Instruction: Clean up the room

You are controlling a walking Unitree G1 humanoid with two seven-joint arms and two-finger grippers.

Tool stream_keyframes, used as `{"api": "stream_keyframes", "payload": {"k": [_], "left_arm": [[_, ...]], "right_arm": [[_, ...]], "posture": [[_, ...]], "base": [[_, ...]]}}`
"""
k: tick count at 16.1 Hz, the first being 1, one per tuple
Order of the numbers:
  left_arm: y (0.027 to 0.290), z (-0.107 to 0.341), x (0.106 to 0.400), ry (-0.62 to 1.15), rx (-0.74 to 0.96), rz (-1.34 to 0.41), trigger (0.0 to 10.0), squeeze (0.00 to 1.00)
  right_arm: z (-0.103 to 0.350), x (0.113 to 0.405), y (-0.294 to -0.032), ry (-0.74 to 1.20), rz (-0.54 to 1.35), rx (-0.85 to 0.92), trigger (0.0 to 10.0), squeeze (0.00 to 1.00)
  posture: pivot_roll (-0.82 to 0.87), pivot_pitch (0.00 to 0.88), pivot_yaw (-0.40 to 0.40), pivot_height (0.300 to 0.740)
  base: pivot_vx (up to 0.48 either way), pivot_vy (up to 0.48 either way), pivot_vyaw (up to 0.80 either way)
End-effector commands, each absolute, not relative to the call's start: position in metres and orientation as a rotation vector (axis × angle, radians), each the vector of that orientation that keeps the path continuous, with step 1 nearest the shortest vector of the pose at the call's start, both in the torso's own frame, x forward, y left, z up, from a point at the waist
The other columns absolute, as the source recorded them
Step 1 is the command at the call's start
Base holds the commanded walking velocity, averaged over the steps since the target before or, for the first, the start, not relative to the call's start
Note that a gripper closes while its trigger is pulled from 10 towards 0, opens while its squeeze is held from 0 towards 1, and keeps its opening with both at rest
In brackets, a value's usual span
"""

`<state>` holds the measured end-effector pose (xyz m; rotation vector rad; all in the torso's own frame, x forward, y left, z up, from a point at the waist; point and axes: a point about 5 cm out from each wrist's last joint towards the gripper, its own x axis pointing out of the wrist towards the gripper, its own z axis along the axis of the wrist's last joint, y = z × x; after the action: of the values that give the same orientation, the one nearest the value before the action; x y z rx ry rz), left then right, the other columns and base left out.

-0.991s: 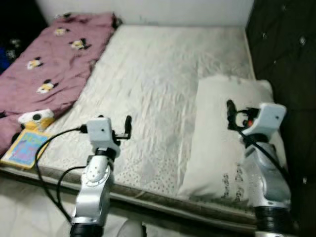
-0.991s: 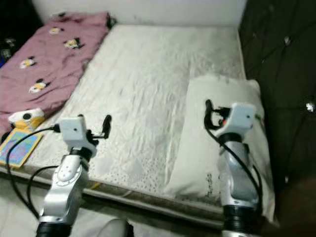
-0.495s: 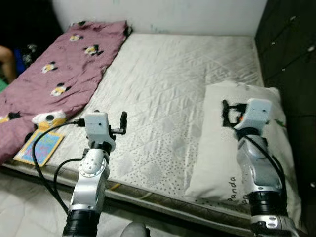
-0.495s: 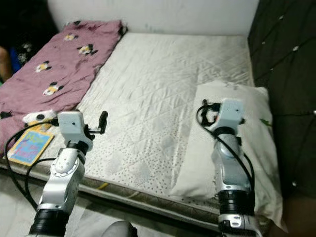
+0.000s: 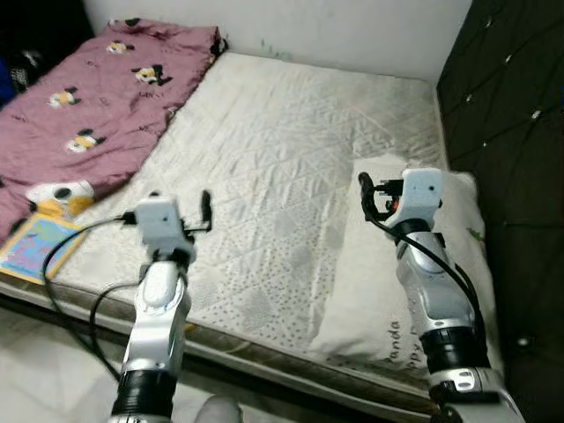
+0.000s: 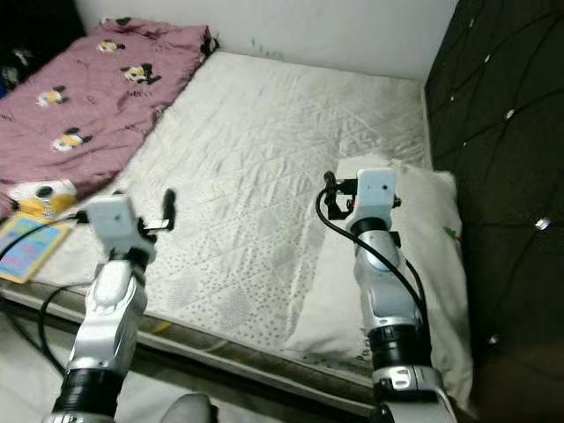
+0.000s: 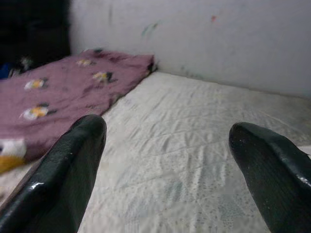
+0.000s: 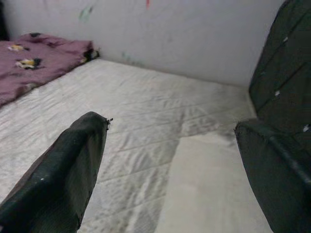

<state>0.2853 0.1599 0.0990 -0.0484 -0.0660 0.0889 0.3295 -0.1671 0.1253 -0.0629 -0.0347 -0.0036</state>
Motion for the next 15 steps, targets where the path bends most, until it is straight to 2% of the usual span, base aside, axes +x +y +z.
{"api": "stream_keyframes", "payload": {"k": [1, 3, 5, 8, 11, 12, 15], "left_arm": [[0.165, 0.102, 0.280, -0.089, -0.048, 0.120, 10.0, 0.00], [0.167, 0.098, 0.275, -0.080, -0.050, 0.128, 10.0, 0.00], [0.163, 0.098, 0.279, -0.076, -0.039, 0.110, 10.0, 0.00], [0.155, 0.103, 0.287, -0.071, -0.059, 0.086, 10.0, 0.00], [0.149, 0.110, 0.289, -0.074, -0.068, 0.032, 10.0, 0.00], [0.149, 0.110, 0.289, -0.075, -0.061, 0.022, 10.0, 0.00], [0.151, 0.099, 0.279, -0.030, -0.071, 0.025, 10.0, 0.00]], "right_arm": [[0.121, 0.331, -0.162, -0.029, -0.007, -0.075, 10.0, 0.00], [0.118, 0.330, -0.151, -0.040, 0.052, -0.082, 10.0, 0.00], [0.107, 0.326, -0.155, 0.033, 0.010, -0.030, 10.0, 0.00], [0.108, 0.312, -0.164, 0.010, -0.040, 0.005, 10.0, 0.00], [0.114, 0.304, -0.172, -0.016, -0.117, 0.047, 10.0, 0.00], [0.112, 0.302, -0.174, -0.009, -0.123, 0.056, 10.0, 0.00], [0.110, 0.293, -0.182, 0.008, -0.164, 0.086, 10.0, 0.00]], "posture": [[0.07, 0.000, -0.055, 0.740], [0.07, 0.000, -0.050, 0.740], [0.04, 0.000, -0.021, 0.740], [-0.03, 0.000, 0.050, 0.740], [-0.06, 0.000, 0.110, 0.740], [-0.06, 0.000, 0.110, 0.740], [-0.05, 0.000, 0.097, 0.740]], "base": [[0.000, 0.000, 0.00], [0.000, 0.000, 0.00], [0.000, 0.000, 0.00], [0.000, 0.000, 0.00], [0.000, 0.000, -0.71], [0.000, 0.000, -0.80], [0.000, 0.000, 0.00]]}}
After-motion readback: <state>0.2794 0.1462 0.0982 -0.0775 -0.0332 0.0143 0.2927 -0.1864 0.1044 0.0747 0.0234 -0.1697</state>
